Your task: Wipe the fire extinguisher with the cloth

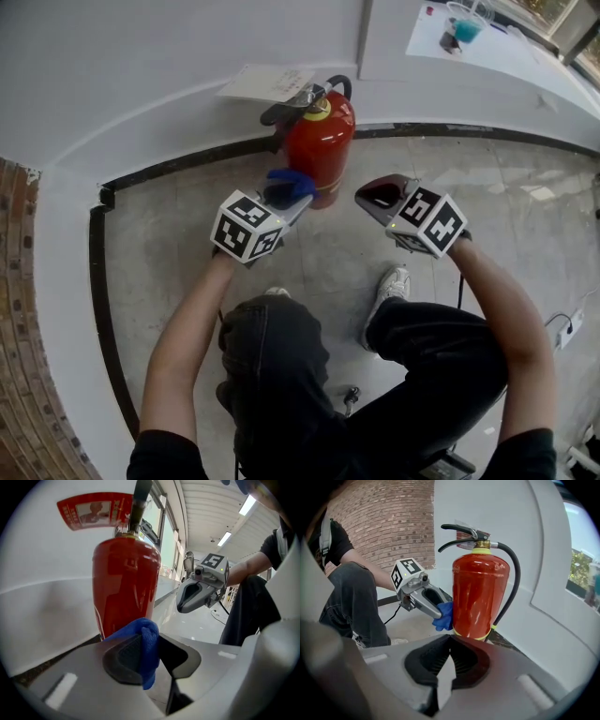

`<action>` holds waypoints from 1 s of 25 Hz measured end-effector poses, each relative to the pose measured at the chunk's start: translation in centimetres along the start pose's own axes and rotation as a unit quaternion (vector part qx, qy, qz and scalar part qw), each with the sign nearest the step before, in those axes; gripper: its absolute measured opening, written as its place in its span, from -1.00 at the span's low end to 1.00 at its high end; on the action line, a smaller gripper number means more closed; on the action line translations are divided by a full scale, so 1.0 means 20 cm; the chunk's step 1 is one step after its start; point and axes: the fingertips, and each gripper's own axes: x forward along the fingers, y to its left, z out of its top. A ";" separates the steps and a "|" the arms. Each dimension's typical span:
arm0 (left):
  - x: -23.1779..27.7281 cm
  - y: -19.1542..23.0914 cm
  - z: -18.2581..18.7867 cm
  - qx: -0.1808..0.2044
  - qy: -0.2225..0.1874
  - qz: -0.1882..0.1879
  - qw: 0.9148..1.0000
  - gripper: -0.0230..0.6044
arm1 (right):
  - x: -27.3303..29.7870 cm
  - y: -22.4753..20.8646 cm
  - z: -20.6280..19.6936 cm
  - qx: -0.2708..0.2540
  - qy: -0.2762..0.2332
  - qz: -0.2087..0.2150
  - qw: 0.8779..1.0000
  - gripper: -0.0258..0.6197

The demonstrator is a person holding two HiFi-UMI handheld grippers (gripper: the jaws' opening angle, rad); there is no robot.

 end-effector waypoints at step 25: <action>0.45 0.16 -0.75 -0.123 0.086 0.031 0.988 -0.62 | 0.10 0.08 -0.35 0.052 0.050 0.036 0.997 -0.91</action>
